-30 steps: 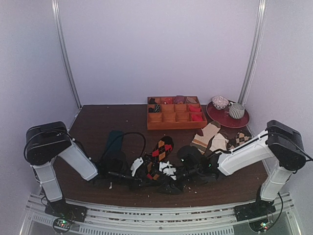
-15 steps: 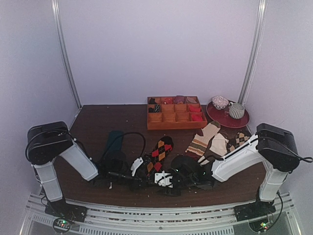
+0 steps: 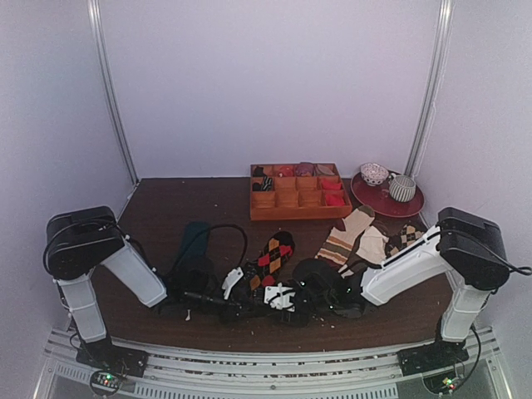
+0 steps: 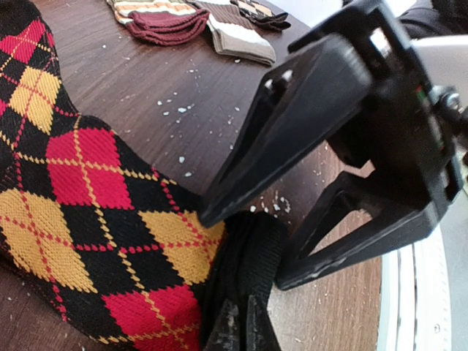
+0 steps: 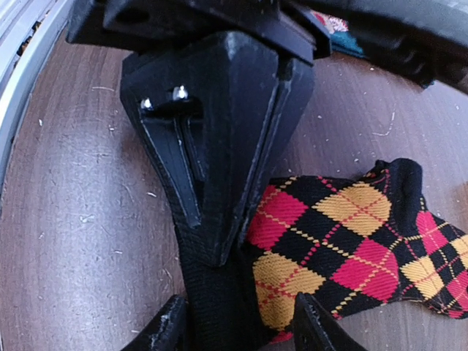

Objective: Roll the socks
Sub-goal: Roll a pair of socks at the center of the board.

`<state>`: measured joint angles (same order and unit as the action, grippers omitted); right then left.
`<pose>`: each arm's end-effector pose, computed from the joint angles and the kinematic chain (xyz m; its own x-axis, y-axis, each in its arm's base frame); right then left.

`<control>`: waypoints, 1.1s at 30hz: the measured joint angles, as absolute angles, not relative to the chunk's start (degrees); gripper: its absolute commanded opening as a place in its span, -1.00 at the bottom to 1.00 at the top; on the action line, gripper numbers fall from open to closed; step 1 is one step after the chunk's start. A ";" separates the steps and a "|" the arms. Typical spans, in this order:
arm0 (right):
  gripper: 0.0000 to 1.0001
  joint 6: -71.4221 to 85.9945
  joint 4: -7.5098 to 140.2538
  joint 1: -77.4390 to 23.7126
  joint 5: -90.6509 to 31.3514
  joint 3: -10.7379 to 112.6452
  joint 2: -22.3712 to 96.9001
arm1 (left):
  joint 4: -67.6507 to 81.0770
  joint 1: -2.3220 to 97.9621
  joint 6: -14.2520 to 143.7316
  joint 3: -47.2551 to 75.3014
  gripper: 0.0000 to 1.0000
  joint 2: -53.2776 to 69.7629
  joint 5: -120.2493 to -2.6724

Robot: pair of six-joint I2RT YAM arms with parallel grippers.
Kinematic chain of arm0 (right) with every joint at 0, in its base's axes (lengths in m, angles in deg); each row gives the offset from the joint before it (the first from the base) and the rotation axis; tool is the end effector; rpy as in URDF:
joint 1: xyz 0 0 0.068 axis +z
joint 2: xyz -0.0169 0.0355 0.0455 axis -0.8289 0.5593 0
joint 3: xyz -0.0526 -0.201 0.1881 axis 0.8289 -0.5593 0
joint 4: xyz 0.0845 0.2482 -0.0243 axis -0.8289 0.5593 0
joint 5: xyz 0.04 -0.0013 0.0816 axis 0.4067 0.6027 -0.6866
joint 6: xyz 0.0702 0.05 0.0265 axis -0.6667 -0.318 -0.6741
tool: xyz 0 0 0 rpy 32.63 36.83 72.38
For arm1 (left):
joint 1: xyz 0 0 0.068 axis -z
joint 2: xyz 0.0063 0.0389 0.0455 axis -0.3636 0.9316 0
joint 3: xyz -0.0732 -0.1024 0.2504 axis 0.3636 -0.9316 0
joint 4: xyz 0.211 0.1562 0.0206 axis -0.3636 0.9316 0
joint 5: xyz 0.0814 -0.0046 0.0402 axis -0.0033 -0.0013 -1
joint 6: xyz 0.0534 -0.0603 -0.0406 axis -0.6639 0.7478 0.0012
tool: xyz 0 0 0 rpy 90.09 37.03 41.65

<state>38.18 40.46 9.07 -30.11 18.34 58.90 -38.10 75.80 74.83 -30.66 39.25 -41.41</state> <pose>0.1513 0.3521 0.1088 0.1689 -0.5947 -0.7860 -0.9615 0.0760 -0.2641 0.1584 -0.2876 0.0664 -0.6371 0.3329 -0.6952 0.7693 0.3304 -0.5468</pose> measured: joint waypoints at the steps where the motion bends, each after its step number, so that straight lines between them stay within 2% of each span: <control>1: -0.02 38.18 40.67 8.98 -30.30 18.67 59.45 | -38.10 75.80 74.83 -30.66 -1.00 39.25 -41.41; 4: -0.08 38.20 40.83 8.87 -30.61 19.53 60.36 | -38.08 75.80 74.83 -30.66 -1.00 39.25 -41.41; 12: -0.65 37.39 44.24 7.89 -33.36 22.89 62.29 | -38.06 75.78 74.83 -30.68 -1.00 39.23 -41.43; 16: -0.77 34.66 46.51 6.84 -36.79 24.57 63.10 | -37.05 75.71 74.74 -31.32 -0.95 37.85 -42.41; 19: -0.80 31.12 46.44 5.48 -41.01 24.99 63.67 | -34.06 75.82 74.02 -31.97 -0.55 34.72 -44.97; 23: -0.81 23.14 45.96 2.03 -49.17 25.38 64.95 | -28.02 76.19 72.51 -35.32 -0.35 26.83 -49.54; 29: -0.81 10.53 50.53 -2.67 -61.58 30.04 68.78 | -26.17 76.50 68.30 -41.59 -0.27 10.42 -54.65; 33: -0.80 1.87 51.47 -5.49 -69.54 31.70 71.40 | -28.53 77.72 64.65 -42.94 -0.29 6.20 -55.24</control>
<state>1.87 51.47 -5.49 -69.54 31.70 71.40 -28.53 77.72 64.65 -42.94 6.20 -55.24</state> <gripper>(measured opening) 0.096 0.362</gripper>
